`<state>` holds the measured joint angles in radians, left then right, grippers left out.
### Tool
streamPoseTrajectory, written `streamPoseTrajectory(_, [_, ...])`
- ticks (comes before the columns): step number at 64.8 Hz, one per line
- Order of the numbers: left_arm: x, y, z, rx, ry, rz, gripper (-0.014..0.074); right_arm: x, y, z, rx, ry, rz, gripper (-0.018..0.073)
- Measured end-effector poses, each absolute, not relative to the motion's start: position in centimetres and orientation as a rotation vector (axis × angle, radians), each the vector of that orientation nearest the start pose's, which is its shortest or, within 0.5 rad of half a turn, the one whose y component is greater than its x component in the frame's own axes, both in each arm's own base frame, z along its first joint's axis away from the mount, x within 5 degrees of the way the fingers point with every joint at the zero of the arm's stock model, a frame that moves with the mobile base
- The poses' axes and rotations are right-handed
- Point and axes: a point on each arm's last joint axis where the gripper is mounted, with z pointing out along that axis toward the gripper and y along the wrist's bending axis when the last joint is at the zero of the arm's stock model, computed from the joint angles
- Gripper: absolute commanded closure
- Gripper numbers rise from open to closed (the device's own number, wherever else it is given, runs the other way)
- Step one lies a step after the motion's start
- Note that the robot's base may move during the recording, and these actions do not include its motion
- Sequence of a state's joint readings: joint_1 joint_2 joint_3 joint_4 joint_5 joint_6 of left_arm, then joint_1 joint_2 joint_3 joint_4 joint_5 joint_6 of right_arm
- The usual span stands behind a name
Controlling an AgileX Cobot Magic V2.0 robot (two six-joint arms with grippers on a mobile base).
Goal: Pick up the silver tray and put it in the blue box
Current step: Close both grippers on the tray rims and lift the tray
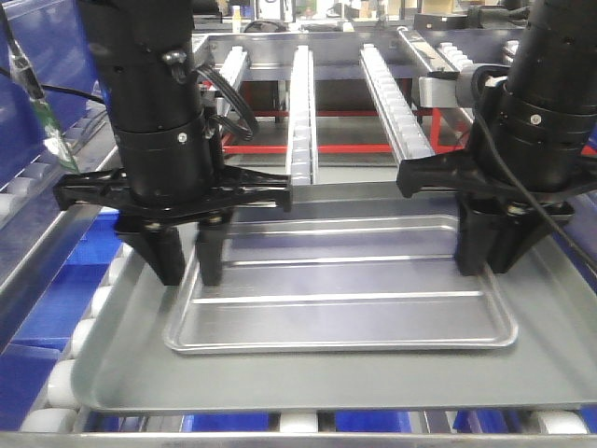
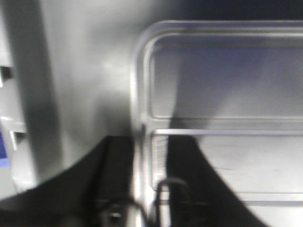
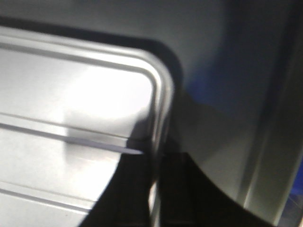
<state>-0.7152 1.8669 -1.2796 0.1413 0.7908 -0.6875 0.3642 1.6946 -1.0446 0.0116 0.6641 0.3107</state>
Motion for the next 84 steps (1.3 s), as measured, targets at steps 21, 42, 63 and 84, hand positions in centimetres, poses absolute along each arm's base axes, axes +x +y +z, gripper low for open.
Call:
streamPoseTrajectory(21, [28.9, -23.9, 19.5, 0.146, 2.853, -0.13, 0.0693, 30.5, 11.7, 20.0, -0.057, 2.829, 0.168, 0.0502])
streamPoseTrajectory(42, [27.9, -22.9, 26.4, 0.121, 2.762, -0.202, 0.0693, 29.1, 11.2, 25.8, -0.058, 2.741, 0.205, 0.0502])
streamPoseTrajectory(63, [23.5, -22.6, 33.5, 0.2, 2.651, -0.273, 0.0693, 24.8, 9.3, 32.2, -0.032, 2.625, 0.226, 0.0502])
streamPoseTrajectory(84, [19.5, -24.0, 35.5, 0.25, 2.645, -0.235, 0.0693, 21.1, 7.9, 35.0, -0.013, 2.61, 0.235, 0.0502])
